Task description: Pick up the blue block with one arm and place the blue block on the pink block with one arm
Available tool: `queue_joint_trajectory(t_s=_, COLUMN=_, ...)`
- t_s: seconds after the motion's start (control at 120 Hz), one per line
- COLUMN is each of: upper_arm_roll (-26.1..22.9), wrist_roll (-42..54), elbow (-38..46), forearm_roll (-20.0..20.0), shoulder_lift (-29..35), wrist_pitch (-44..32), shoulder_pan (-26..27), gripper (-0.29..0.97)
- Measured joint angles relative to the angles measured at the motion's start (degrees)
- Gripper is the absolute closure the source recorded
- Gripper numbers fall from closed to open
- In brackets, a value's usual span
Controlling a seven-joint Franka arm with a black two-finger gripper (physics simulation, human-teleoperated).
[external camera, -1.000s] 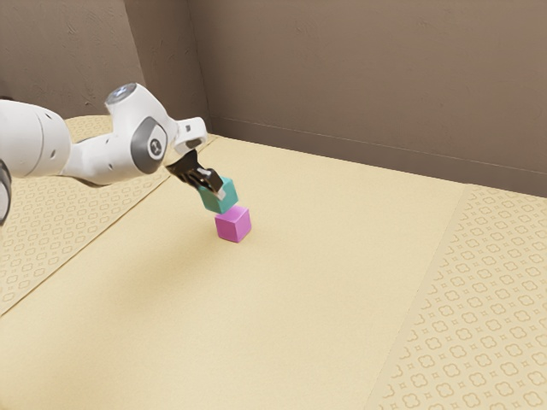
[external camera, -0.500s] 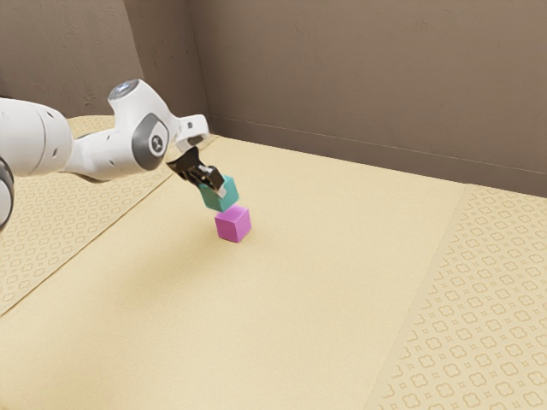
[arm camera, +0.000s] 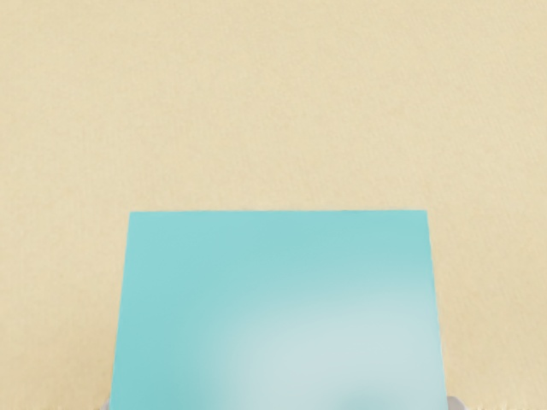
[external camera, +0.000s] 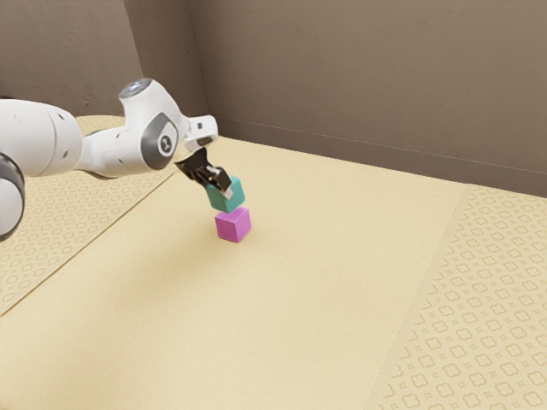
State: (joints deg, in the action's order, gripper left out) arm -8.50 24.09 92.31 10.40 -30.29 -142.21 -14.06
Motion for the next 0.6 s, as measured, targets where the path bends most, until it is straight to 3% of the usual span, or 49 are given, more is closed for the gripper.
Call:
queue_joint_trajectory(t_s=0.5, upper_arm_roll=0.6, wrist_roll=-0.7, elbow=0.1, forearm_roll=-0.5, shoulder_lift=0.2, wrist_pitch=0.0, shoulder_pan=0.3, gripper=0.35)
queue_joint_trajectory(t_s=0.6, upper_arm_roll=0.4, wrist_roll=-0.7, elbow=0.0, forearm_roll=-0.5, shoulder_lift=0.1, wrist_pitch=-0.3, shoulder_pan=0.3, gripper=0.3)
